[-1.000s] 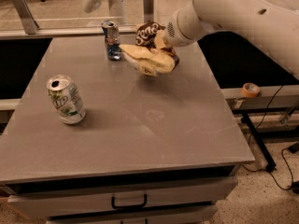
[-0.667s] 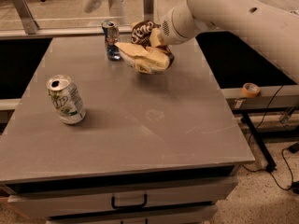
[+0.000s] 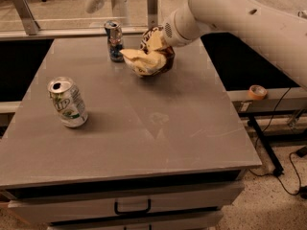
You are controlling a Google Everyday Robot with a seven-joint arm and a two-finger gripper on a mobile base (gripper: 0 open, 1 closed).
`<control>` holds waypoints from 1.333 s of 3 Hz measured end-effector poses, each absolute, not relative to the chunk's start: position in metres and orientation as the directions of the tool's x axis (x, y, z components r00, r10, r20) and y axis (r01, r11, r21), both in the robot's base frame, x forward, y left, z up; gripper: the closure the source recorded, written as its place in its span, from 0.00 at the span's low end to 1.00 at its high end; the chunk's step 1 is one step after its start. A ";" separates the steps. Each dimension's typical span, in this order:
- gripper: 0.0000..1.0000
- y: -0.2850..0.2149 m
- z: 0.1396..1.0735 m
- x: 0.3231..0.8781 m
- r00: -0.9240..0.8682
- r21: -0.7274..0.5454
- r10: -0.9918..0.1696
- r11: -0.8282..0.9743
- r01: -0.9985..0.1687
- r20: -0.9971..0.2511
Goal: Move brown chip bag near redbull can
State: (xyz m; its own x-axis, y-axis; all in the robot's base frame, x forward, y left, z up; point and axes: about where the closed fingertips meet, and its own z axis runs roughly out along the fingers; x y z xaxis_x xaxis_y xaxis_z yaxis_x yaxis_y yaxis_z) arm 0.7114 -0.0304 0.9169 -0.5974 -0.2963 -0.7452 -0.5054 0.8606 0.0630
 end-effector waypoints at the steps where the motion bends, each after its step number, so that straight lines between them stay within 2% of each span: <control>1: 0.00 -0.039 0.917 0.706 -0.604 0.061 -0.286 0.871 -0.488 -0.744; 3: 0.00 -0.115 0.969 0.657 -0.571 0.122 -0.189 0.879 -0.461 -0.799; 4: 0.04 -0.162 0.979 0.634 -0.579 0.119 -0.169 0.897 -0.425 -0.797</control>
Offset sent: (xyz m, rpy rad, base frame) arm -0.0506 -0.0971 0.0334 0.0955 0.0070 -0.0750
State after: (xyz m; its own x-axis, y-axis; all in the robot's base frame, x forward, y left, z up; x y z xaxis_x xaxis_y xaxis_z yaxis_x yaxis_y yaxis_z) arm 0.6337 -0.1620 0.9789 -0.5795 -0.1691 -0.7973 -0.4251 0.8973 0.1187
